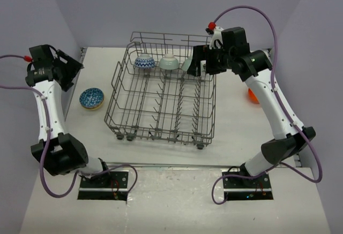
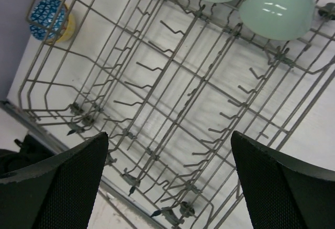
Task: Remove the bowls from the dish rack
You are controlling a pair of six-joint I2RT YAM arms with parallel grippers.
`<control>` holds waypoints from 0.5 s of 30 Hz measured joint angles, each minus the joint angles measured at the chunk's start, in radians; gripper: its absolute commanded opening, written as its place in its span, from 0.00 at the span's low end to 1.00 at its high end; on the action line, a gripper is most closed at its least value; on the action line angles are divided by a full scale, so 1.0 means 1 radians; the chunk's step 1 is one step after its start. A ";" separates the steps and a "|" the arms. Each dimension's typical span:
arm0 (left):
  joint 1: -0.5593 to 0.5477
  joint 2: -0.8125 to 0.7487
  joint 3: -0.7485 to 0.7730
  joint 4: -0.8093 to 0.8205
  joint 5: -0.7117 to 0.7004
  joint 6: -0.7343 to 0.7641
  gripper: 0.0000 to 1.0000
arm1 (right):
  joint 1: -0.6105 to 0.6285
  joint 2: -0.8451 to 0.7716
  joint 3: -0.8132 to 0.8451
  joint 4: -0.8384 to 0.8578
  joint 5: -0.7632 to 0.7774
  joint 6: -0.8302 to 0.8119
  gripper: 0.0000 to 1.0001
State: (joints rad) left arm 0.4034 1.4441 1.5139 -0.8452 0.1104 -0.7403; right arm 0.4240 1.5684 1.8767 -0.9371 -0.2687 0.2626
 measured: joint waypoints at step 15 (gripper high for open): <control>-0.336 -0.387 -0.214 0.263 0.034 0.047 0.75 | 0.182 0.221 -0.040 0.353 0.263 -0.444 0.99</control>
State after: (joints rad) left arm 0.0677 1.0573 1.3003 -0.5823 0.1444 -0.6933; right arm 0.6060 1.7893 1.8366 -0.5838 -0.0059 -0.1818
